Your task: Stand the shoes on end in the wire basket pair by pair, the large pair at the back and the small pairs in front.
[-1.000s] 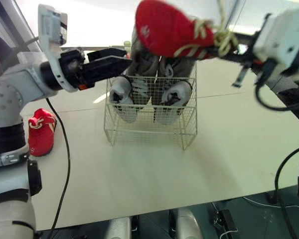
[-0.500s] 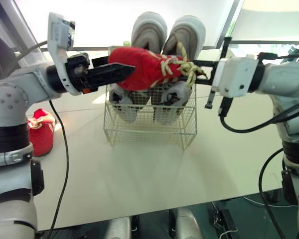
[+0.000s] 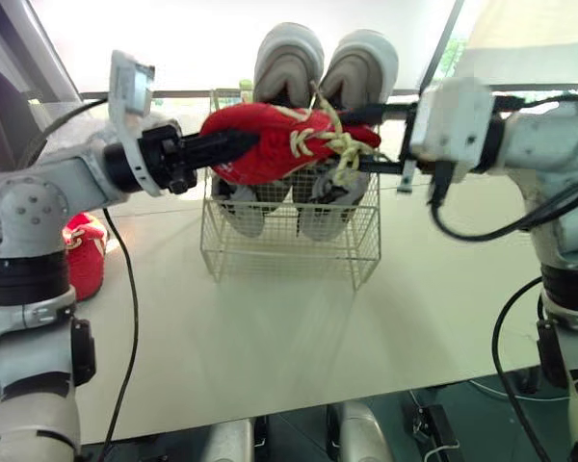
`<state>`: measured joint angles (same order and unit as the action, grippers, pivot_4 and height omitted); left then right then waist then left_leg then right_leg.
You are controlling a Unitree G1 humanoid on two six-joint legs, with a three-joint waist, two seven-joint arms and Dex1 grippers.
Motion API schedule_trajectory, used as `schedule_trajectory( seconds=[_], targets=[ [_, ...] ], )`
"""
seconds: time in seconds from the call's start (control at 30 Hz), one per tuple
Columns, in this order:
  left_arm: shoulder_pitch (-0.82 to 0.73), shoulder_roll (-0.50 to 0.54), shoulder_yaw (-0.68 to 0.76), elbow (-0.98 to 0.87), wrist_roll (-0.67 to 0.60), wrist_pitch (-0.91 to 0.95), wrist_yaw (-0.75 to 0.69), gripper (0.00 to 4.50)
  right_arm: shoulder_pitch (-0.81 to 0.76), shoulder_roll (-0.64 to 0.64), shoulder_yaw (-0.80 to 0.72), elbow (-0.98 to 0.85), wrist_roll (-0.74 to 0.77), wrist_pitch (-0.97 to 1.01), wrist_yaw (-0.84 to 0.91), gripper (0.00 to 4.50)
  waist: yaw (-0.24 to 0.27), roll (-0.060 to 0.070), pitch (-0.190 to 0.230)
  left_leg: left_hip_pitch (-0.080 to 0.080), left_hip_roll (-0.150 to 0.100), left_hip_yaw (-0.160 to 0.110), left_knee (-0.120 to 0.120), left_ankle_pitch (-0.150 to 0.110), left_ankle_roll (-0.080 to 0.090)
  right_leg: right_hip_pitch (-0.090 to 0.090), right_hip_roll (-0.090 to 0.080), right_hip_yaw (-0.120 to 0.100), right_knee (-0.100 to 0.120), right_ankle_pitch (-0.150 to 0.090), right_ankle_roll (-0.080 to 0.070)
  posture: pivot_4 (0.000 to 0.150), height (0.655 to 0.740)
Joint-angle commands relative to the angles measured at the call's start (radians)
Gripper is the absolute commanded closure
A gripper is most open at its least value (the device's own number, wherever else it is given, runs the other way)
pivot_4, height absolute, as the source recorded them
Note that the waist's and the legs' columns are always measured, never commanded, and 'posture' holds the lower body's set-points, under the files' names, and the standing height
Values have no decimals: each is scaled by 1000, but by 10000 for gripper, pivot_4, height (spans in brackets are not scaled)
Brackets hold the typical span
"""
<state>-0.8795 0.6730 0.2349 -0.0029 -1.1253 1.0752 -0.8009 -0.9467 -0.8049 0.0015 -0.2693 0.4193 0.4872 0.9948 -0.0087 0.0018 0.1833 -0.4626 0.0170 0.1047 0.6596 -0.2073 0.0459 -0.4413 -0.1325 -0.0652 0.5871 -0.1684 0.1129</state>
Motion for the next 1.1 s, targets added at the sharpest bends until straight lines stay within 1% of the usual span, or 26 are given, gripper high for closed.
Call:
schedule_trajectory(
  seconds=[0.03,0.07,0.1,0.17,0.23,0.3,0.37,0.47,0.67,0.77,1.1],
  targets=[
    [-10,-24,74,-15,-60,16,69,42617,-11,8,-186,-17,202,212,-85,5792,1,0,0,0,0,0,0,0,0,0,0,0,0,0,0,1500,7347],
    [-8,-35,89,-16,-76,18,92,42617,-2,18,-248,-4,289,288,-115,735,1,0,0,0,0,0,0,0,1,0,-1,0,0,0,0,1500,7347],
    [-7,-42,100,-19,-88,20,111,42617,3,25,-292,2,351,342,-141,186,1,0,0,0,0,0,0,-1,1,0,-1,0,0,0,0,1500,7347],
    [-7,-67,127,-29,-126,16,146,42617,53,76,-410,32,524,463,-230,186,0,-2,-1,0,0,0,0,-1,1,0,-1,0,0,0,0,1500,7347],
    [-11,-92,149,-34,-167,16,184,42617,125,128,-463,24,616,522,-306,186,0,-2,-1,1,0,-1,0,-1,1,2,0,-1,0,0,0,1500,7347],
    [-15,-108,161,-40,-198,18,211,42617,168,170,-483,11,680,550,-377,186,-2,-2,-1,1,0,-1,0,-1,1,2,0,-1,0,0,0,1500,7347],
    [-22,-127,169,-45,-232,14,242,42617,198,242,-489,-2,773,565,-468,186,-2,-2,-1,1,0,0,0,-1,1,1,-1,0,1,0,0,1500,7347],
    [-25,-142,169,-54,-261,8,268,42617,214,321,-482,-19,873,556,-584,186,-4,-2,-1,1,0,0,0,-1,1,1,0,0,4,2,3,1500,7347],
    [-31,-172,152,-63,-298,-7,306,42617,153,491,-386,-61,978,461,-752,186,-4,-2,-1,1,0,-1,1,-1,1,0,0,0,6,1,2,1500,7347],
    [-32,-181,147,-60,-297,-19,313,42617,132,511,-345,-69,992,437,-771,186,-2,-2,-1,1,0,-1,1,-1,1,0,0,0,6,1,1,1500,7347],
    [-15,-213,126,-87,-290,-65,332,42617,74,540,-250,-15,963,361,-751,186,-4,-2,-1,1,-1,-1,1,-1,1,0,0,0,6,0,0,1500,7347]
  ],
)
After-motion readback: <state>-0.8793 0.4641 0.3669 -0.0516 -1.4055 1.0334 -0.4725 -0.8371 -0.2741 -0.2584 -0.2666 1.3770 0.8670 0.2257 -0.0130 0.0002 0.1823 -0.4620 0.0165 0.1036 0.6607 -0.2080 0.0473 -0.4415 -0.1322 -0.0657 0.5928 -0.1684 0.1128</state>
